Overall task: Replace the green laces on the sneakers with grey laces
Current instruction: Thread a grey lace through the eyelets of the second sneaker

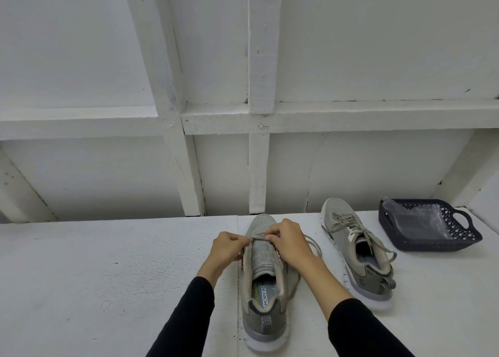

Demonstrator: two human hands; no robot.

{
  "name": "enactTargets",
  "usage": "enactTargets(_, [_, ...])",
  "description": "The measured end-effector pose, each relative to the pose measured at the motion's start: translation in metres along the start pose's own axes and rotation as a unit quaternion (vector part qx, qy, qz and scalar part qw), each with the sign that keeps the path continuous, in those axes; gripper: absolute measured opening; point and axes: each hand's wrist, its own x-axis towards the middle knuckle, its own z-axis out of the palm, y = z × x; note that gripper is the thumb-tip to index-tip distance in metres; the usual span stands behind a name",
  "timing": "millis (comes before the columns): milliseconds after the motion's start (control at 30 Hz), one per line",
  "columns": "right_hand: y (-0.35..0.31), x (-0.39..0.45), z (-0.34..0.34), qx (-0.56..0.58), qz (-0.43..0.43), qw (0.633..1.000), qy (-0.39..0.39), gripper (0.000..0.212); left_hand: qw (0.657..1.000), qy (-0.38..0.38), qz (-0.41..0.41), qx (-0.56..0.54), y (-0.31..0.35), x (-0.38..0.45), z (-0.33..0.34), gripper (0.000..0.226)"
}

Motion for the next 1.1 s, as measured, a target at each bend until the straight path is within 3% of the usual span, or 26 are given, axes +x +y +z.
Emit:
enactTargets(333, [-0.017, 0.006, -0.006, -0.087, 0.010, 0.996, -0.005, 0.010, 0.999, -0.012, -0.020, -0.043, -0.006, 0.002, 0.000, 0.015])
enactTargets(467, [-0.027, 0.009, 0.002, -0.013, 0.017, 0.999, 0.030, 0.013, 0.998, -0.010, -0.020, -0.055, -0.007, 0.004, -0.001, 0.013])
enactTargets(800, [-0.021, 0.005, 0.024, -0.042, 0.116, 0.992, 0.020, 0.016, 0.997, -0.028, -0.014, -0.068, -0.007, 0.003, -0.002, 0.015])
enactTargets(1100, [-0.013, 0.003, 0.036, 0.085, 0.172, 0.980, 0.045, 0.007, 0.996, -0.038, -0.015, -0.083, -0.007, 0.002, -0.002, 0.013])
